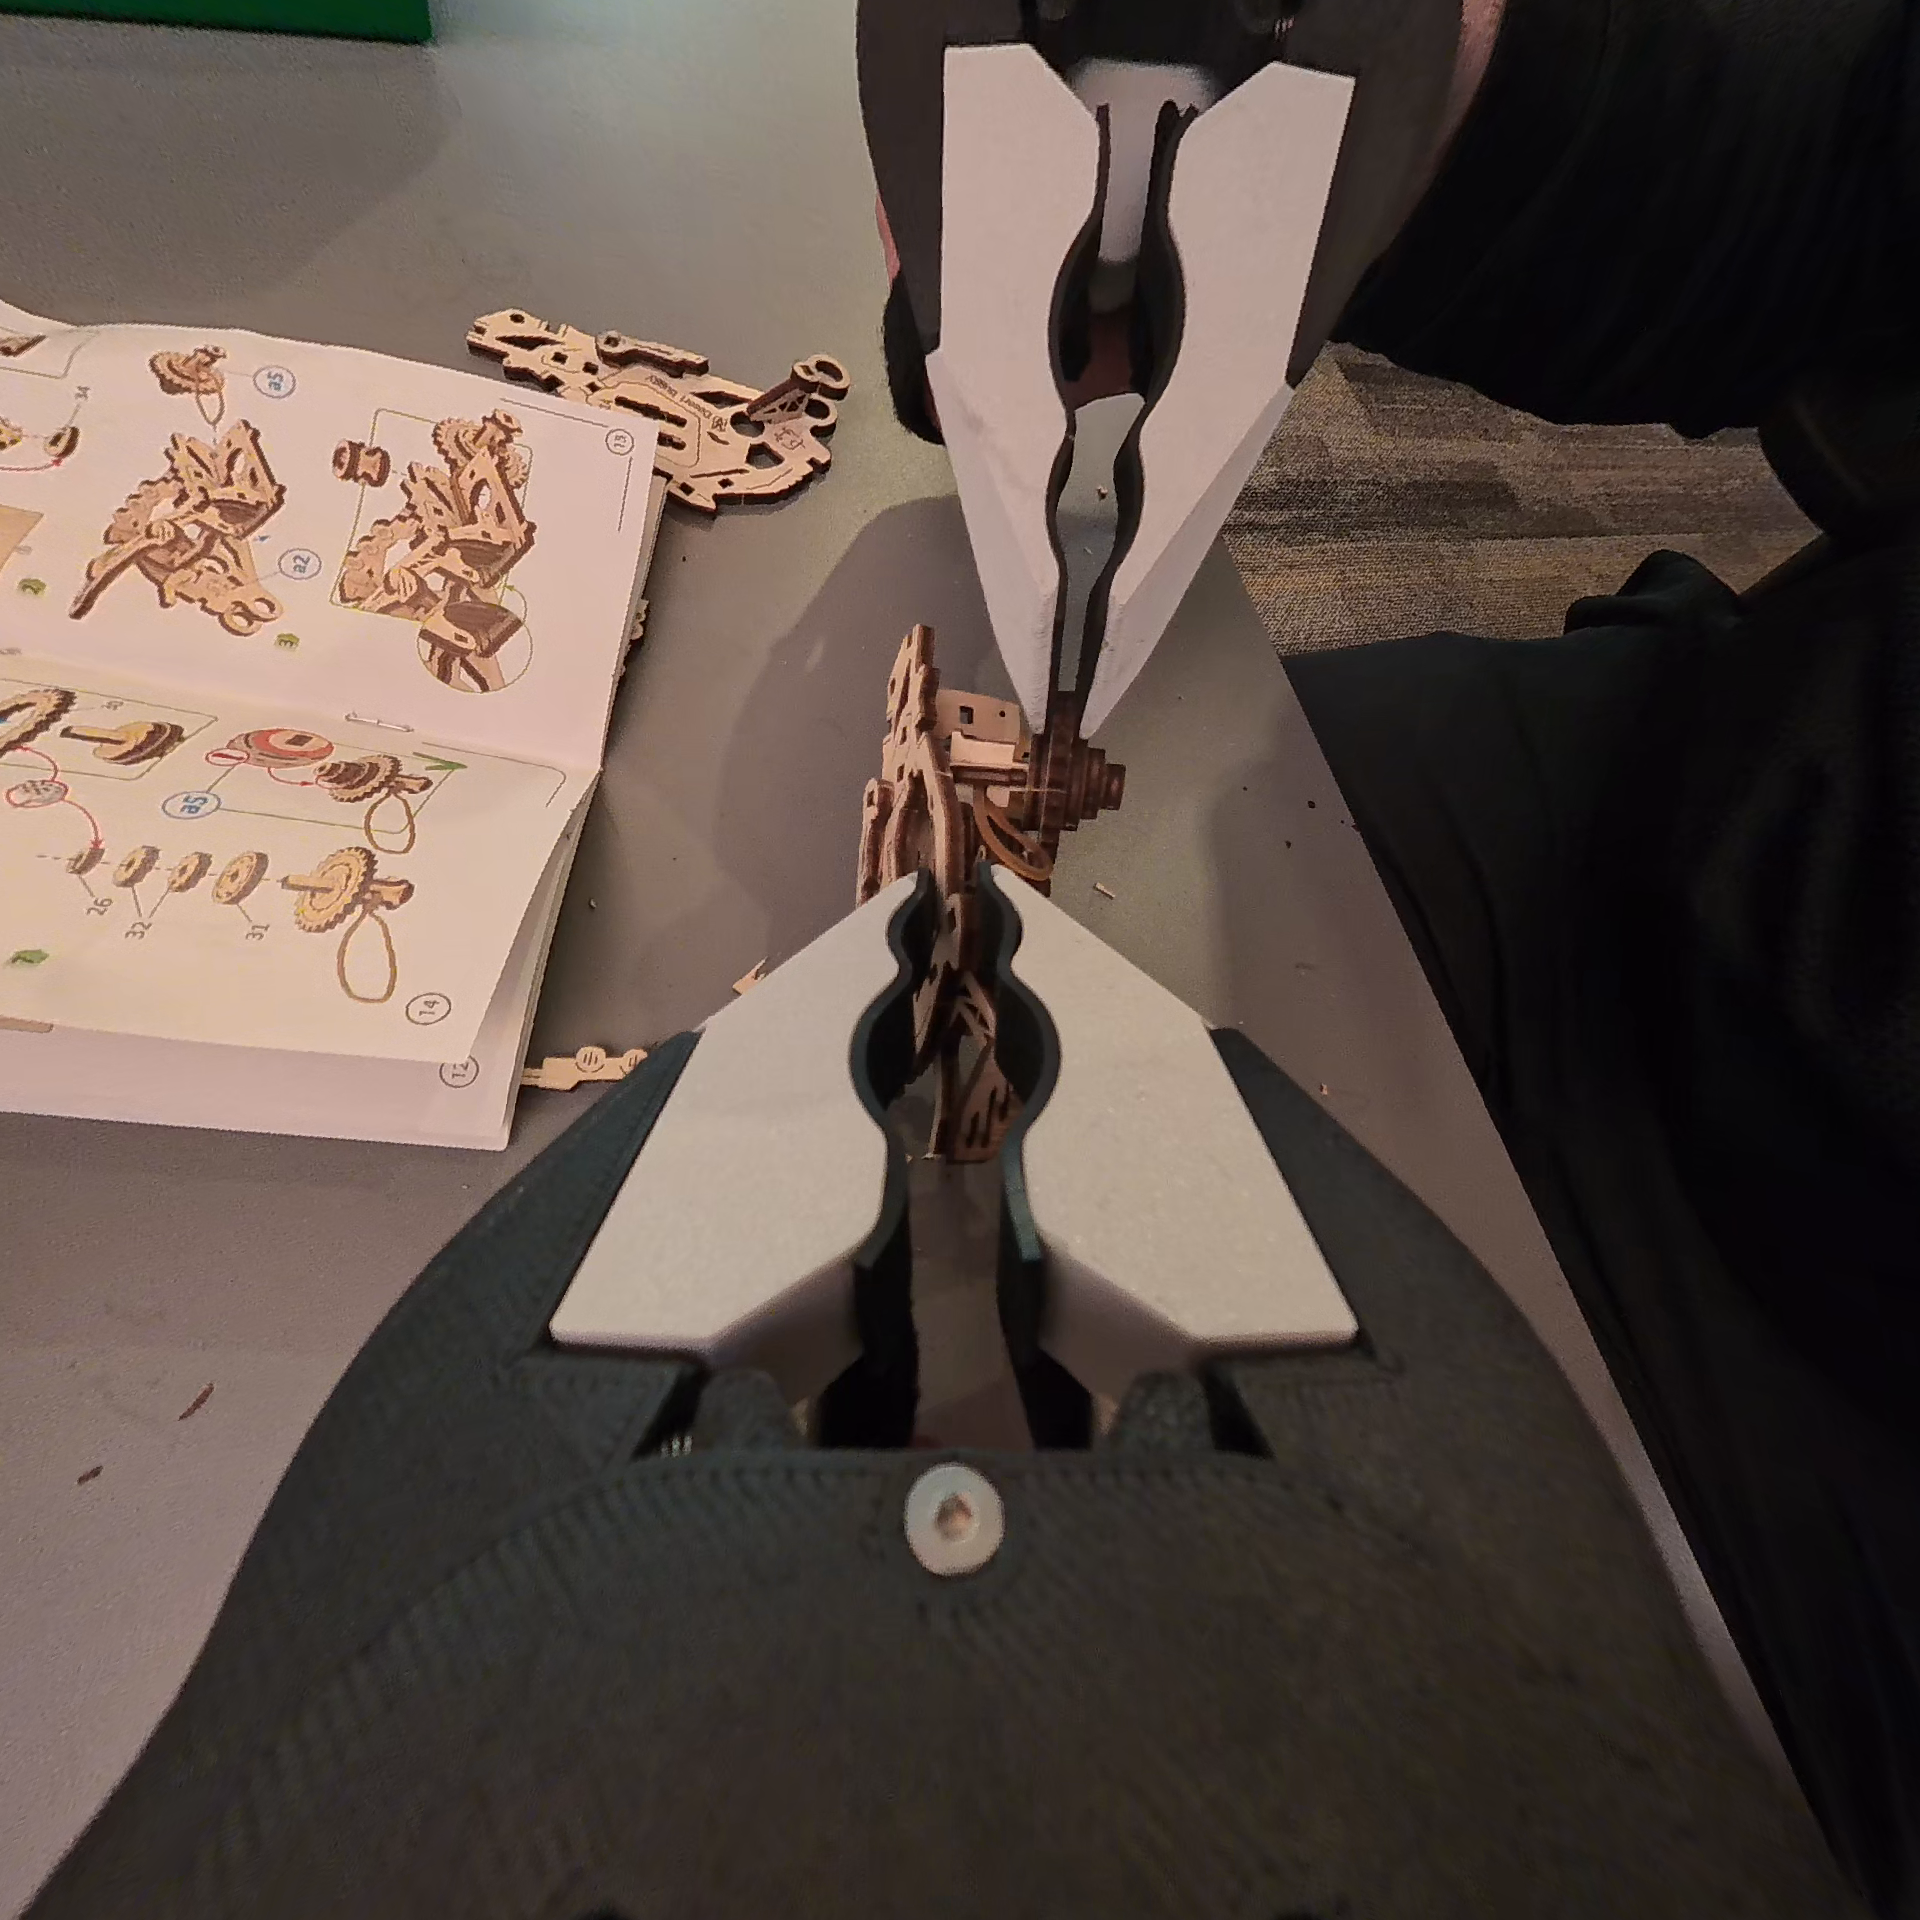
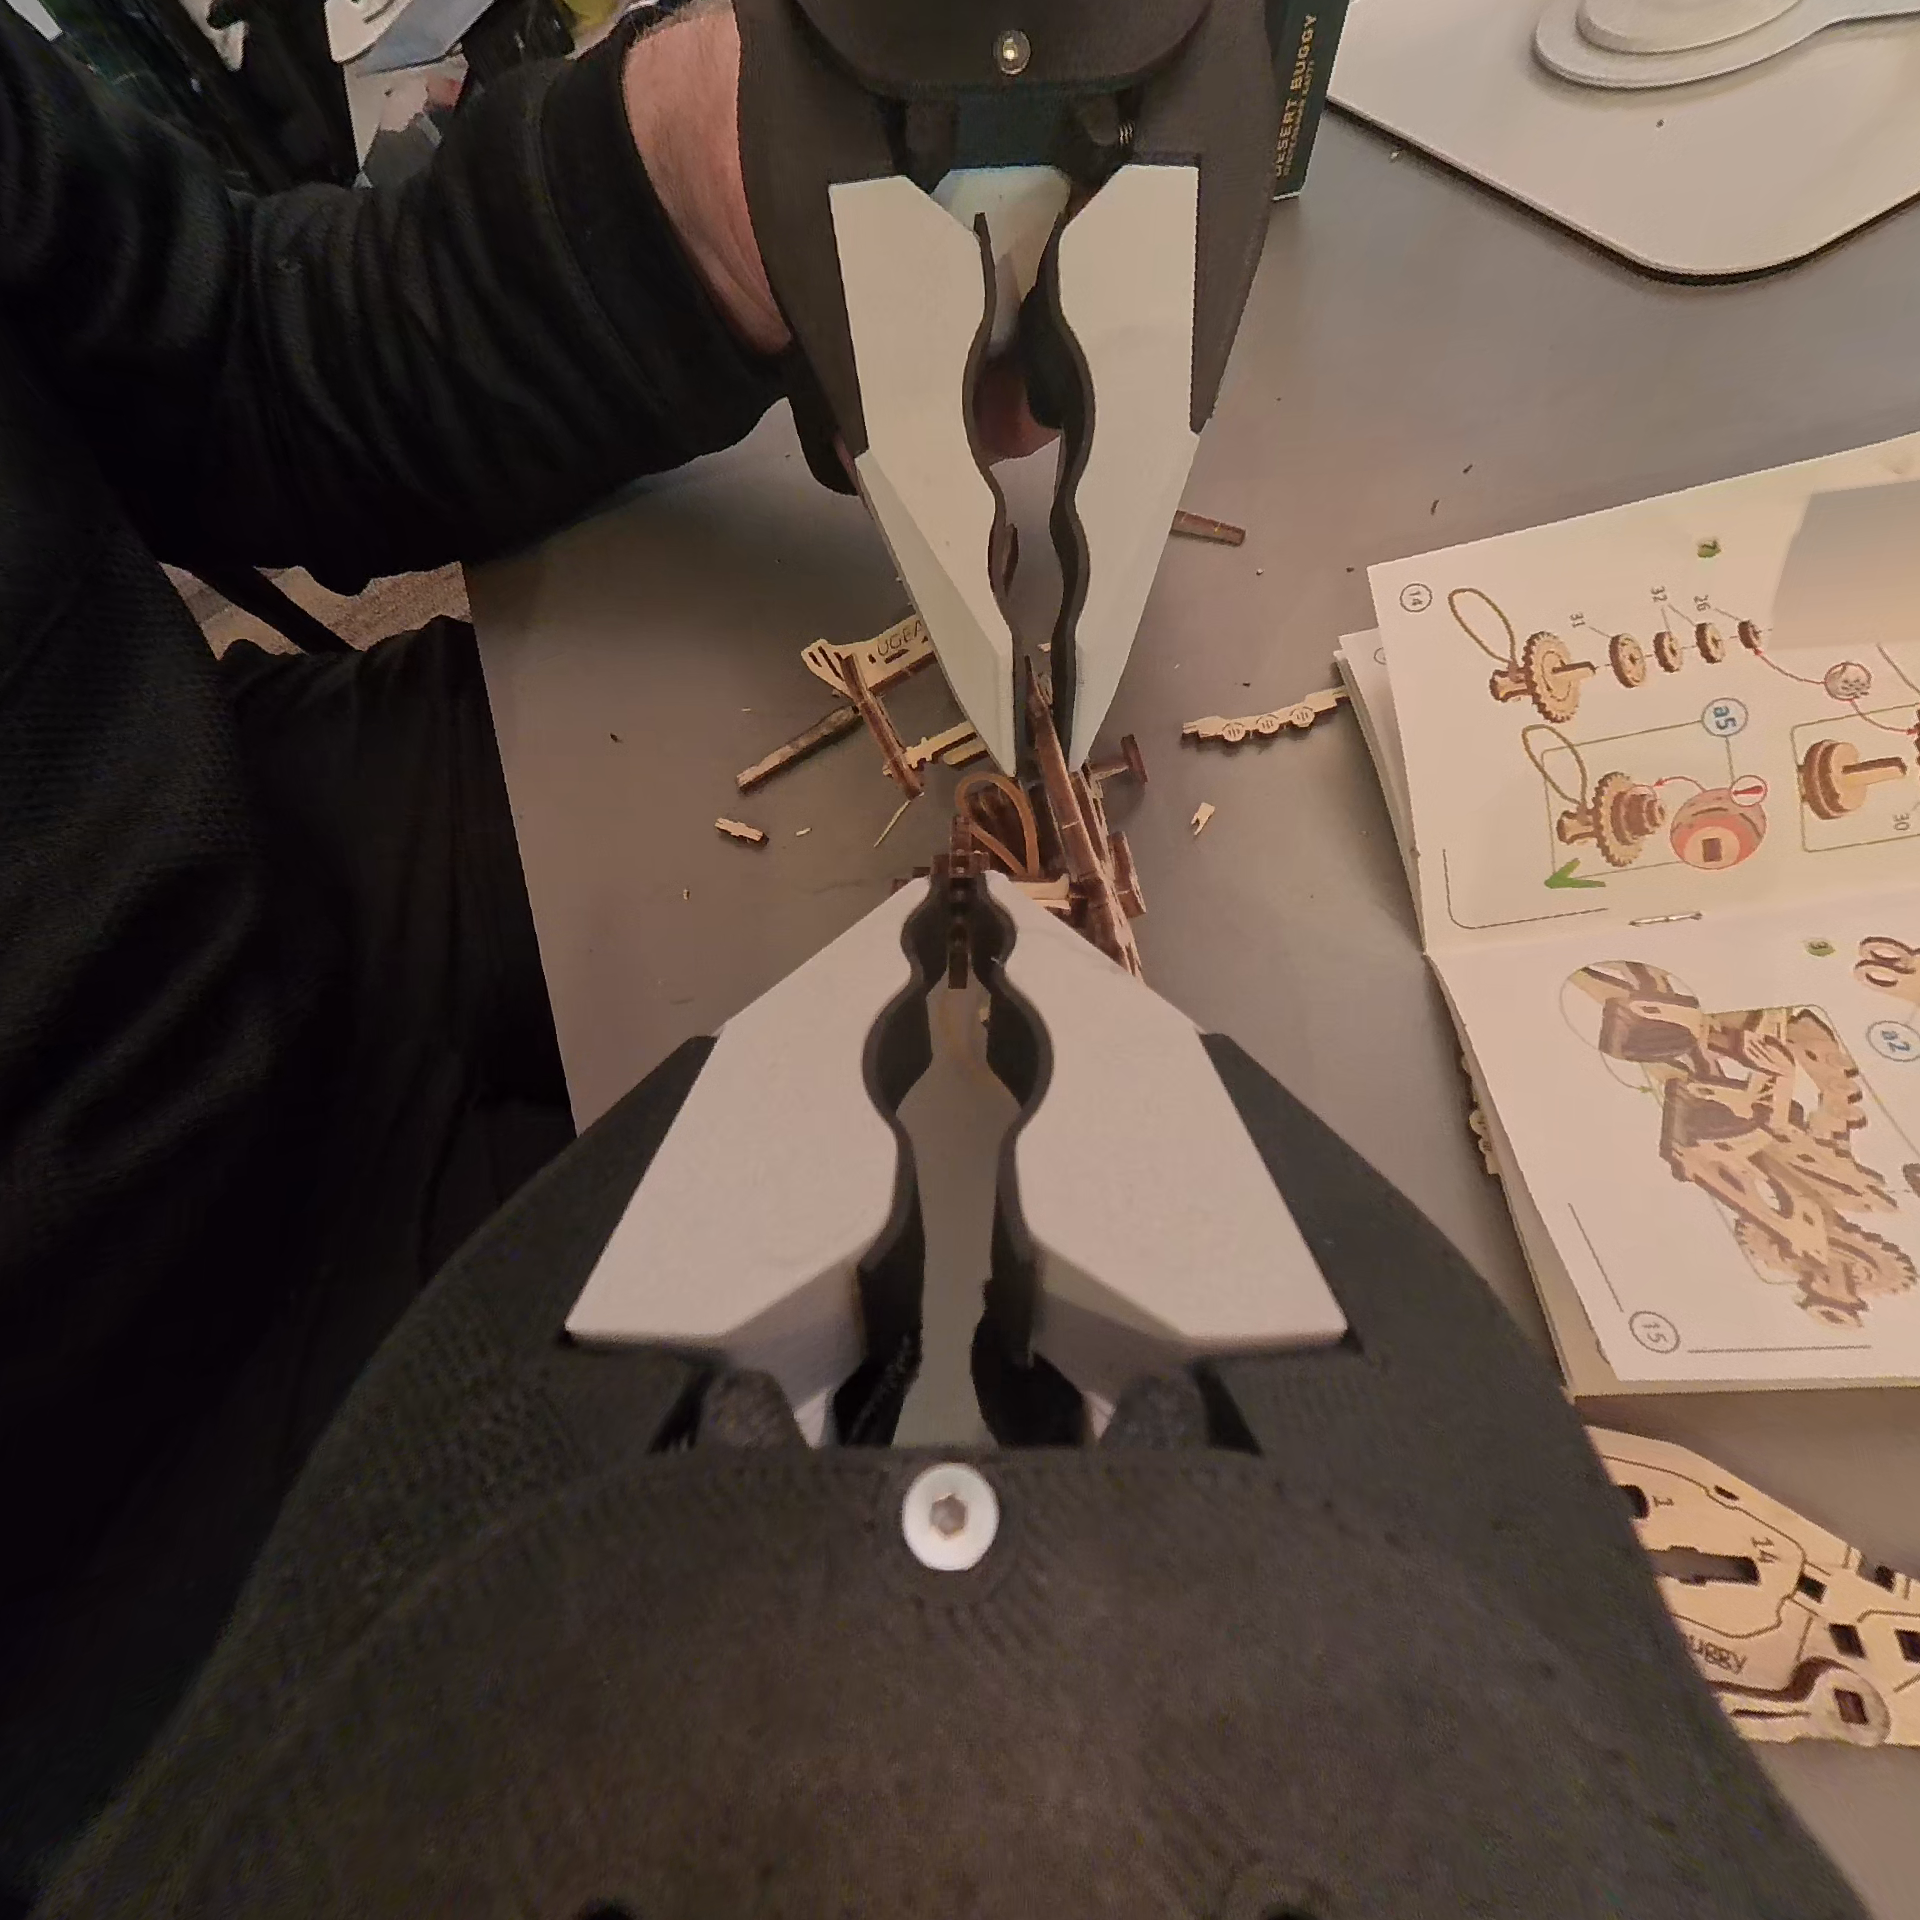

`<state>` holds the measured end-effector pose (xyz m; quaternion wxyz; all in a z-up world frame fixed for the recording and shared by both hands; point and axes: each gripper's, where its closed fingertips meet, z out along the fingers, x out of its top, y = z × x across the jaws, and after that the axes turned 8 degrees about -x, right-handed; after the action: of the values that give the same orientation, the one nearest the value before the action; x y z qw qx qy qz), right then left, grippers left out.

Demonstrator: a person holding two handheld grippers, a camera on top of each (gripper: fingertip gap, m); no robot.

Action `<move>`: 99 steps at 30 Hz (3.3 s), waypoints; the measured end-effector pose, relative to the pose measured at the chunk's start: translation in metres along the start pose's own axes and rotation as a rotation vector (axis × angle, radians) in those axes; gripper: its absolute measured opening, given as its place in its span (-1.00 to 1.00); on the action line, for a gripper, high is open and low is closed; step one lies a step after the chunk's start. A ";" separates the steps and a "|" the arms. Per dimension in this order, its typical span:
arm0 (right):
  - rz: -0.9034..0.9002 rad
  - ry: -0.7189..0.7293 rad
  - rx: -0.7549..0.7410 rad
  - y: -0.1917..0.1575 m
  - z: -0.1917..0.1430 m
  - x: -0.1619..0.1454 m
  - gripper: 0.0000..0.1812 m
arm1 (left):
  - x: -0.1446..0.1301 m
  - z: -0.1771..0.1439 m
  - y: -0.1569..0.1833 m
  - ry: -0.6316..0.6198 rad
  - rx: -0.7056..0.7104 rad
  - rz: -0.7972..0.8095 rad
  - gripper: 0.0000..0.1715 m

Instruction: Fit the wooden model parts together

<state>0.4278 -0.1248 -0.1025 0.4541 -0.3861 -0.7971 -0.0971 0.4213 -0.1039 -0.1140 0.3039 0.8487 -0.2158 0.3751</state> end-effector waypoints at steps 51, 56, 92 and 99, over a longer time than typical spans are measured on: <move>-0.039 0.104 -0.085 0.004 -0.034 0.037 -1.00 | 0.028 -0.031 -0.016 0.418 -0.218 -0.383 -0.96; -0.048 0.121 -0.105 0.005 -0.042 0.043 -1.00 | 0.031 -0.034 -0.019 0.442 -0.216 -0.380 -0.96; -0.087 -0.079 -0.122 0.008 -0.014 -0.006 -1.00 | 0.046 -0.081 -0.038 0.808 -0.374 -0.552 -0.96; -0.092 -0.110 -0.074 -0.004 0.009 -0.033 -1.00 | 0.037 -0.066 -0.042 0.710 -0.299 -0.551 -0.96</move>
<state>0.4287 -0.1407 -0.1328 0.3901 -0.3703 -0.8336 -0.1260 0.4356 -0.0336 -0.0651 0.5659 0.6406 0.0829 0.5123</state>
